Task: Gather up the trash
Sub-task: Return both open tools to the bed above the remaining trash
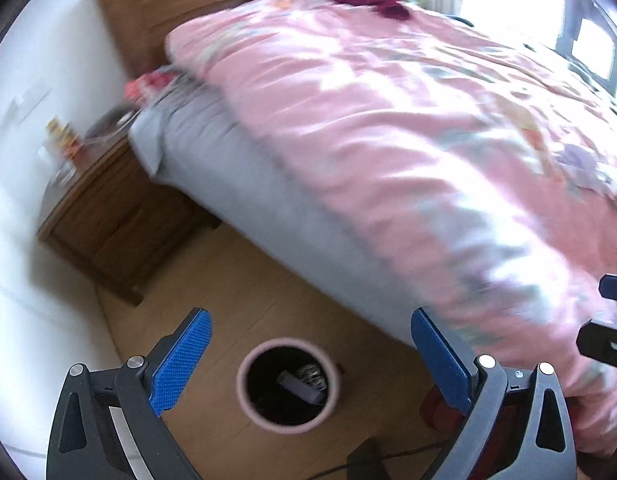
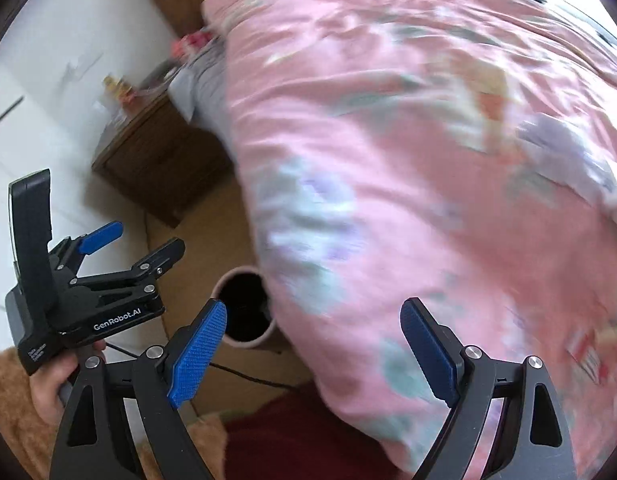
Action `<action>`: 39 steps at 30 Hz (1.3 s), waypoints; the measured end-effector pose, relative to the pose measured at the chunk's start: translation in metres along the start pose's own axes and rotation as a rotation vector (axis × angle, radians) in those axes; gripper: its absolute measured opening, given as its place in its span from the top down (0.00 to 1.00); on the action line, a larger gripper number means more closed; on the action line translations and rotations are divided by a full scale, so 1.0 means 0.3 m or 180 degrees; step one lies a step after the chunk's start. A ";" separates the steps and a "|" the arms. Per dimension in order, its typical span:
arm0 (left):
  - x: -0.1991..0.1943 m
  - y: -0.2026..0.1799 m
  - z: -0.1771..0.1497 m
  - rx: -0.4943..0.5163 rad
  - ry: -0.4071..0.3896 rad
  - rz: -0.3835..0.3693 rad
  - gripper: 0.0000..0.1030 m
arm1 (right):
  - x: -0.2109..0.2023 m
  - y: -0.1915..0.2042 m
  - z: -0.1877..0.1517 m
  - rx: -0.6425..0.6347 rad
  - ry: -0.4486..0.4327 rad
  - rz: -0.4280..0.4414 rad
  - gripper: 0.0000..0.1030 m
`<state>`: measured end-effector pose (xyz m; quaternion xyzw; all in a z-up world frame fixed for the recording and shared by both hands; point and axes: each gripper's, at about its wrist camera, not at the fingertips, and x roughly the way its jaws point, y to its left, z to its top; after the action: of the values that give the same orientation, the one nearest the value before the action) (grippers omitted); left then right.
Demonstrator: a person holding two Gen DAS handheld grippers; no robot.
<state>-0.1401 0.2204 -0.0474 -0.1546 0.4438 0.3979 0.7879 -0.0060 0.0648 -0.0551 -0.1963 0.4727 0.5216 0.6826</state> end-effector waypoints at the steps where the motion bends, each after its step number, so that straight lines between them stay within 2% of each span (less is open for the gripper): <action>1: -0.006 -0.032 0.011 0.0056 -0.0012 -0.0050 0.03 | -0.030 -0.035 -0.017 0.0082 -0.0060 -0.0051 0.15; 6: -0.045 -0.241 0.085 0.0428 -0.0126 -0.0305 0.03 | -0.156 -0.217 -0.080 0.0483 -0.0174 -0.0371 0.15; 11: -0.101 -0.457 0.132 0.0832 -0.0278 -0.0439 0.03 | -0.276 -0.380 -0.162 0.0906 -0.0302 -0.0745 0.14; 17: -0.143 -0.662 0.145 0.1207 -0.0380 -0.0620 0.02 | -0.380 -0.530 -0.257 0.1207 -0.0395 -0.1003 0.14; 23: -0.148 -0.869 0.135 0.1545 -0.0290 -0.0839 0.01 | -0.449 -0.639 -0.324 0.1425 -0.0468 -0.1127 0.14; 29: -0.137 -0.975 0.114 0.1716 -0.0260 -0.0939 0.01 | -0.485 -0.709 -0.367 0.1571 -0.0539 -0.1141 0.14; 39: -0.091 -1.043 0.078 0.1865 -0.0108 -0.1062 0.01 | -0.476 -0.737 -0.381 0.1580 -0.0489 -0.1174 0.14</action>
<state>0.1047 0.0220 -0.0462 0.0146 0.4947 0.1215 0.8604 0.1408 -0.1809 -0.0379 -0.0662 0.4891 0.2711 0.8264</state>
